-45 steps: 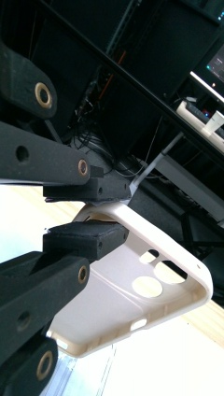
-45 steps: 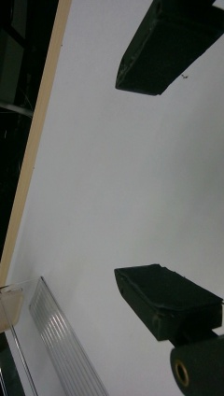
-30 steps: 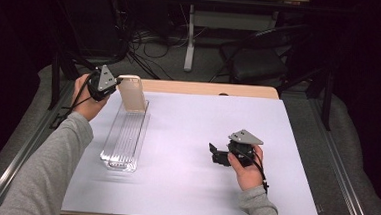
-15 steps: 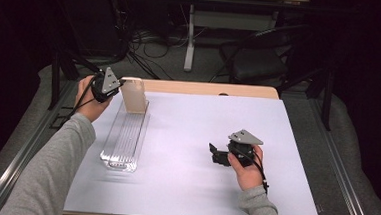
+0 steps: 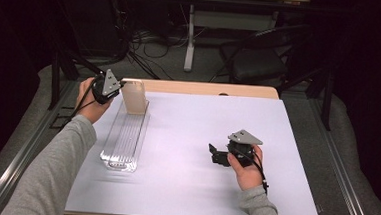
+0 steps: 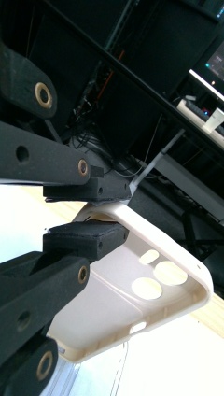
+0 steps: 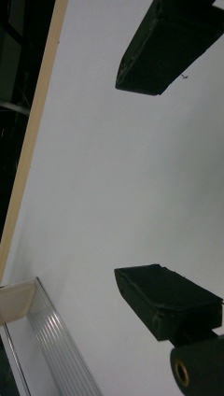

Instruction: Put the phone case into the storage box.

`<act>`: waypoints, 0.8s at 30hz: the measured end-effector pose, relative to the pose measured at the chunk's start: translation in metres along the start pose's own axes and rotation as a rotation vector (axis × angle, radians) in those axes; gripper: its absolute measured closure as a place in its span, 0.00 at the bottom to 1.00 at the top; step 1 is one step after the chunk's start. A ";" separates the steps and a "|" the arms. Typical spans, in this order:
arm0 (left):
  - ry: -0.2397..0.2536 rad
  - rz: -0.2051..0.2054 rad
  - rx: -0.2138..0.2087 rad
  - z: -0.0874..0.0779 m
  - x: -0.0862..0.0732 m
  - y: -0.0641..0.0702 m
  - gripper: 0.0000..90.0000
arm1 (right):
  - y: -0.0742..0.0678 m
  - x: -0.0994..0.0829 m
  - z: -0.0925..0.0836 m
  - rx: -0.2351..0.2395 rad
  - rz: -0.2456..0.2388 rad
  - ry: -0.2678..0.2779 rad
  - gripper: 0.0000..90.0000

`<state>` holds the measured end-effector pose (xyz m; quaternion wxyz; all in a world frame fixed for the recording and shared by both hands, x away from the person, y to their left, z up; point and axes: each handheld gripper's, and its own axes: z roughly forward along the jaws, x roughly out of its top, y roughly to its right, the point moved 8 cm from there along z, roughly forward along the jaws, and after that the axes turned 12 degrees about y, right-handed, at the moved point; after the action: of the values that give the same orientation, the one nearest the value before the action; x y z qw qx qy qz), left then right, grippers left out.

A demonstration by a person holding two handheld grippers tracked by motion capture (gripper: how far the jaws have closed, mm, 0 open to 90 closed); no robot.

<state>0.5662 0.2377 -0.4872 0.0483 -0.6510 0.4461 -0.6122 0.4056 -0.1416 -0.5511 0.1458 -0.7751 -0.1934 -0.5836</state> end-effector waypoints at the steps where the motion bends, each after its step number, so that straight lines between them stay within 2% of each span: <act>1: 0.001 0.000 0.001 0.000 0.000 0.000 0.88 | 0.000 0.000 0.000 0.000 0.000 0.002 0.09; 7: 0.003 0.012 0.001 0.000 0.000 -0.001 0.87 | 0.000 -0.001 0.001 -0.001 -0.002 -0.001 0.09; 11: 0.001 0.051 0.005 0.001 0.000 -0.001 0.87 | 0.000 -0.001 0.001 -0.002 0.002 0.002 0.09; 24: 0.007 0.041 0.002 0.004 0.001 -0.001 0.83 | 0.000 -0.001 0.001 -0.001 0.004 0.002 0.09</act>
<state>0.5698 0.2362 -0.4870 0.0597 -0.6397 0.4588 -0.6137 0.4062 -0.1415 -0.5523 0.1467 -0.7749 -0.1911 -0.5843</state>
